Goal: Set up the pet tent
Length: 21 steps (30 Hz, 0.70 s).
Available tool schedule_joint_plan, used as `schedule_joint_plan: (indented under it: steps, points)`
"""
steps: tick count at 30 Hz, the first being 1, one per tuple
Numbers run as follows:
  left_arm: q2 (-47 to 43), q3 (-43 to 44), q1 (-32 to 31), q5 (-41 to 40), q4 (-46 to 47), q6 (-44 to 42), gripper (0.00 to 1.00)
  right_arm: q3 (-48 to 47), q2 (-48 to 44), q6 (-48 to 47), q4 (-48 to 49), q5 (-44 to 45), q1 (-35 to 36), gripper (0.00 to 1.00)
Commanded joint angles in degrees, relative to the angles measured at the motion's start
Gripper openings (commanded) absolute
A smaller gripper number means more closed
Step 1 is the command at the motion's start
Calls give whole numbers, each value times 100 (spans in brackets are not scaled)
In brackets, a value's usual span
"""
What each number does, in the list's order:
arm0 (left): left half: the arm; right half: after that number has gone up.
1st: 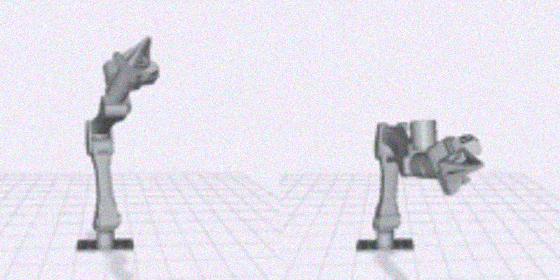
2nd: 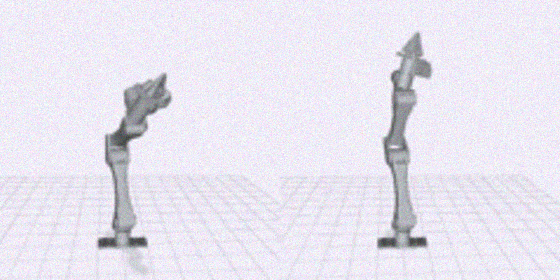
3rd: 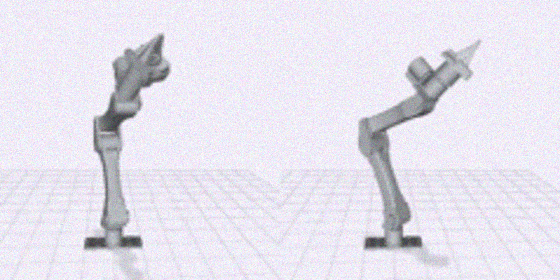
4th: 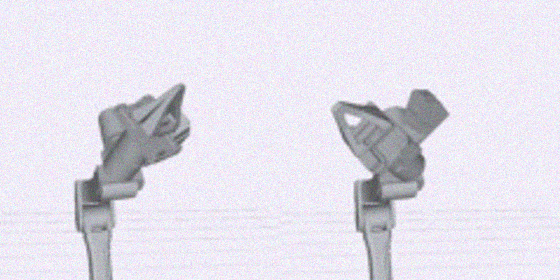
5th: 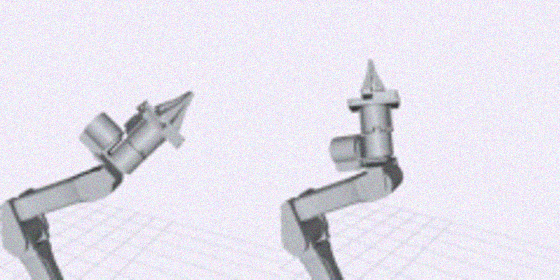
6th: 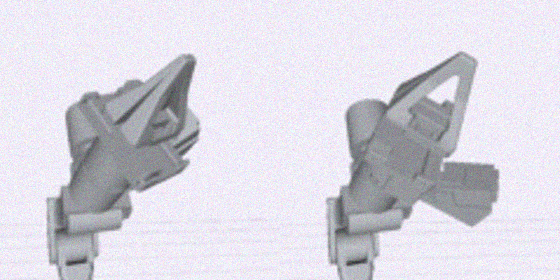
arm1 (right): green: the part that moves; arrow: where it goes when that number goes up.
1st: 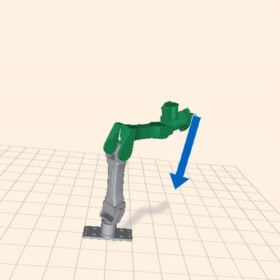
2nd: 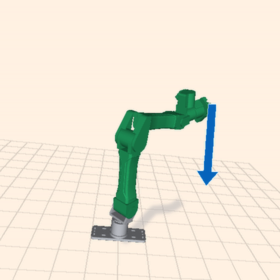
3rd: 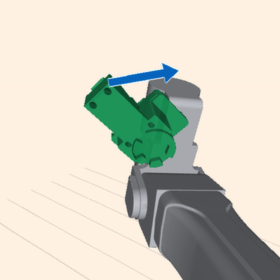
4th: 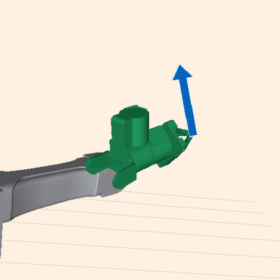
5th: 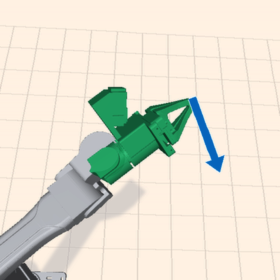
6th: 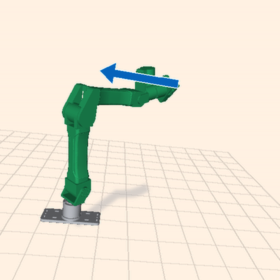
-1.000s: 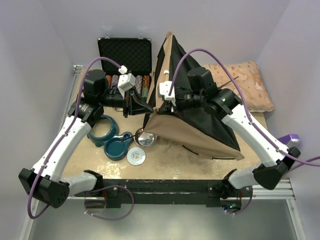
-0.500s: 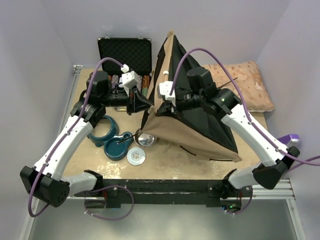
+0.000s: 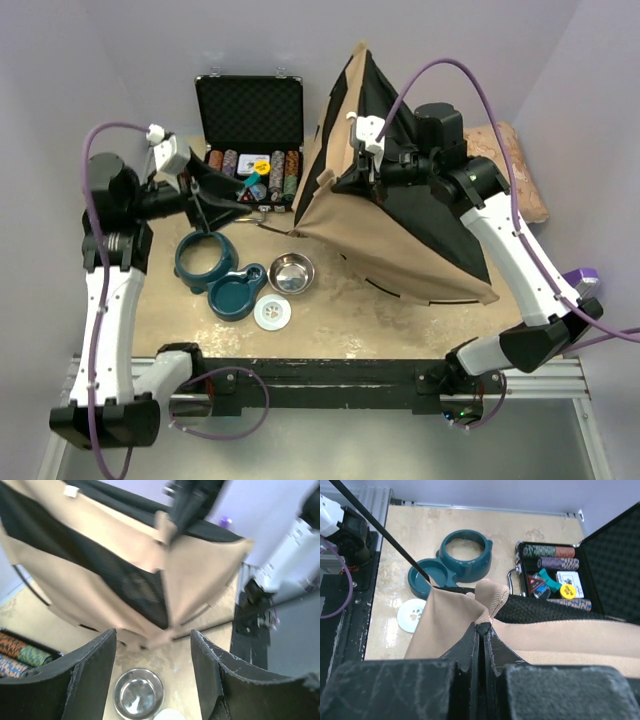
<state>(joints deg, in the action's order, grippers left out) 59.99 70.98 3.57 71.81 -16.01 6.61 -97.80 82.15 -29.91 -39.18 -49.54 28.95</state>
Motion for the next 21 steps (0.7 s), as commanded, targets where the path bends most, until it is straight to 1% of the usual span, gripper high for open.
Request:
schedule_joint_plan:
  steps: [1, 2, 4, 5, 6, 7, 8, 9, 10, 14, 19, 21]
  points:
    - [-873, -610, -6, 973, 1859, 1252, 65, -441, 3, 214, 235, -293, -38, 0]
    - [-1049, -760, -6, 1167, 2239, 1481, 64, -477, 20, 222, 209, -302, -56, 0]
    - [-1339, -962, -23, 1134, 2872, 1920, 61, -512, 20, 293, 235, -293, -65, 0]
    - [-1480, -1059, -23, 1072, 3397, 2288, 58, -530, 20, 336, 253, -293, -74, 0]
    - [-1577, -1199, -41, 994, 3986, 2823, 54, -538, 20, 389, 288, -311, -74, 0]
    - [-1630, -1366, -41, 932, 5001, 3324, 51, -556, 29, 433, 305, -319, -74, 0]
    - [-1648, -1515, -41, 870, 5812, 3929, 48, -582, 47, 451, 297, -328, -74, 0]
    - [-1631, -1569, -50, 774, 6220, 4318, 46, -609, 73, 451, 279, -346, -74, 0]
    - [-1613, -1483, -58, 695, 6067, 4253, 44, -635, 82, 451, 253, -355, -74, 0]
    - [-1578, -1368, -190, 475, 6093, 4051, 40, -662, 82, 460, 253, -363, -74, 0]
    - [-1455, -1438, -305, 307, 6118, 3874, 38, -635, 56, 495, 262, -399, -74, 0]
    - [-1420, -1455, -489, 255, 6119, 3769, 37, -600, 29, 504, 279, -381, -74, 0]
